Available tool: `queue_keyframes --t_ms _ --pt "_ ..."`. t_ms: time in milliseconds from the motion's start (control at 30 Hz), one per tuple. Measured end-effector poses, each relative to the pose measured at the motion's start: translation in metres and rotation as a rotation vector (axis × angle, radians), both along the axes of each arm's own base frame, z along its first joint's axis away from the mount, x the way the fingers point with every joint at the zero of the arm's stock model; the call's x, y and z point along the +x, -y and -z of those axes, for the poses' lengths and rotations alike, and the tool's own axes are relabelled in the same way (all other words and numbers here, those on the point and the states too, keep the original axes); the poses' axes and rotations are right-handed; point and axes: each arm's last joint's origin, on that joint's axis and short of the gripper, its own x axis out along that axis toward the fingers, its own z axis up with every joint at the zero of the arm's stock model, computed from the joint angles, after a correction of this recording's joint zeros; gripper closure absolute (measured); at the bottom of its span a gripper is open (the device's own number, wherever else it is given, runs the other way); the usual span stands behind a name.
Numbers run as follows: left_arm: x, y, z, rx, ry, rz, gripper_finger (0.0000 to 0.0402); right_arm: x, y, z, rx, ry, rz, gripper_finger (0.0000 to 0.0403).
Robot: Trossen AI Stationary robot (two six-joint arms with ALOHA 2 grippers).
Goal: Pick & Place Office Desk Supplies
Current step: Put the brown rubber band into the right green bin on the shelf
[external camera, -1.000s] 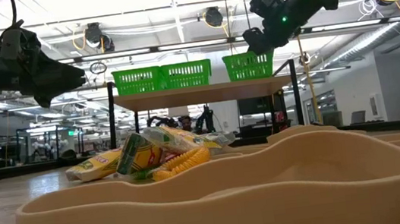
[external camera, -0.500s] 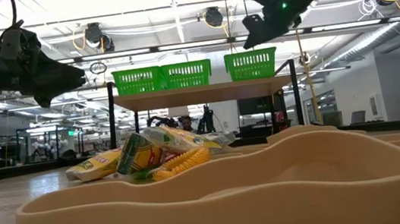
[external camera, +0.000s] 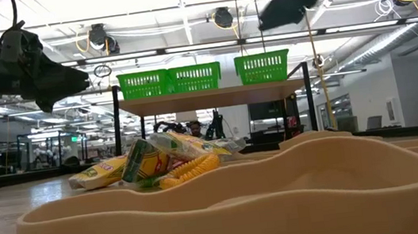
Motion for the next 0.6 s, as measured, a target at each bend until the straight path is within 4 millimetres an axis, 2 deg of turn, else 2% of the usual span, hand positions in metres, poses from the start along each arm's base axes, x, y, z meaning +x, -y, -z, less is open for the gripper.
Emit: queue_keyframes --t_ms 267,433,600 --pt "0.0 0.0 0.0 0.0 0.001 0.0 0.0243 -0.011 0.002 0.015 -0.117 -0.213 0.206 0.0186" --pt "0.0 0.0 0.0 0.0 0.001 0.0 0.0243 -0.012 0.005 0.015 -0.17 -0.22 0.312 0.0188" --pt "0.0 0.0 0.0 0.0 0.001 0.0 0.0243 -0.01 0.005 0.015 -0.173 -0.216 0.319 0.0189"
